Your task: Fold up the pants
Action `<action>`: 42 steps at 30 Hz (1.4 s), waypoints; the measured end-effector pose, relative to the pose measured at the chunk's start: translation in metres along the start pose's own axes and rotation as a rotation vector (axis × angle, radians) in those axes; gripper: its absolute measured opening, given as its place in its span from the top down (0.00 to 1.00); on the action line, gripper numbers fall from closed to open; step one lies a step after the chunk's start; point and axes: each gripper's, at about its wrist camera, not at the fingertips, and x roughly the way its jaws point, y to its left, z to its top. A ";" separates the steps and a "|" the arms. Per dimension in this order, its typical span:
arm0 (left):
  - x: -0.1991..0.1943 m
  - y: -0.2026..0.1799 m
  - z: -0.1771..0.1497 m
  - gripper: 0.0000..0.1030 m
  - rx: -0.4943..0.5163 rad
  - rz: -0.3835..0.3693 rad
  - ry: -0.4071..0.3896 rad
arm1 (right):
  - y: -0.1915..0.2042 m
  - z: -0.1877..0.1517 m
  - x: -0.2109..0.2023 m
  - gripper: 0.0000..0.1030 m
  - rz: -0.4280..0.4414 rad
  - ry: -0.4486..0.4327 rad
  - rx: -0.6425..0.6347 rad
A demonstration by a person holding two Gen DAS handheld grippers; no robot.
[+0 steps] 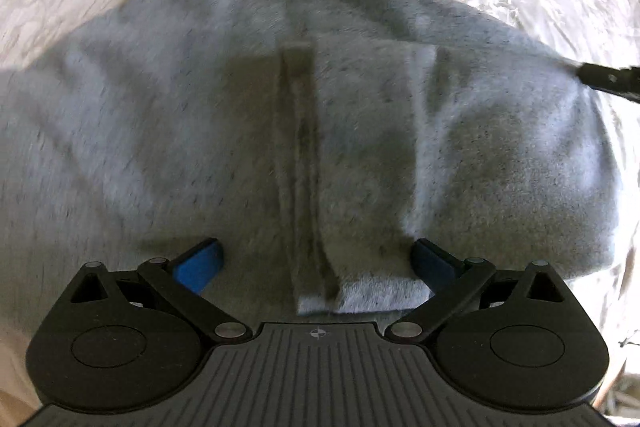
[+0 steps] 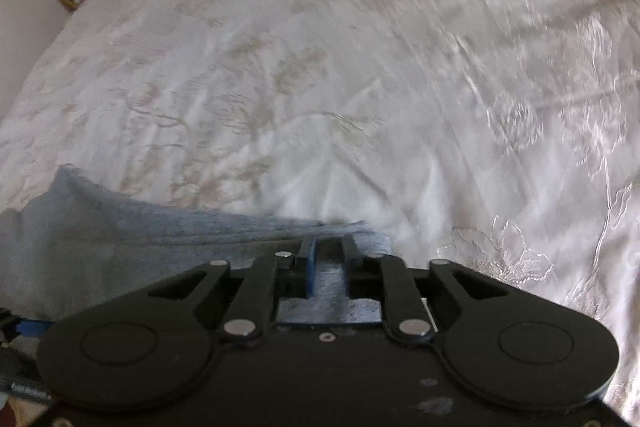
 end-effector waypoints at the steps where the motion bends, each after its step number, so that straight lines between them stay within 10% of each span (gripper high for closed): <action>1: -0.001 0.004 -0.004 0.01 -0.016 -0.006 0.000 | 0.003 -0.002 -0.006 0.81 0.019 -0.008 -0.010; 9: -0.043 0.012 -0.027 0.07 -0.009 0.013 -0.145 | 0.052 -0.025 -0.055 0.61 0.176 -0.103 -0.182; 14: -0.080 0.041 -0.043 0.17 -0.050 0.056 -0.284 | 0.095 -0.024 -0.095 0.05 0.243 -0.247 -0.269; 26: -0.191 0.109 -0.034 0.17 -0.136 0.105 -0.688 | 0.208 -0.017 -0.147 0.00 0.251 -0.557 -0.231; 33: -0.229 0.134 -0.027 0.16 -0.118 0.291 -0.844 | 0.269 0.010 -0.117 0.00 0.190 -0.339 -0.204; 42: -0.195 0.171 -0.014 0.17 0.009 0.267 -0.620 | 0.309 0.004 -0.031 0.86 0.060 -0.066 -0.172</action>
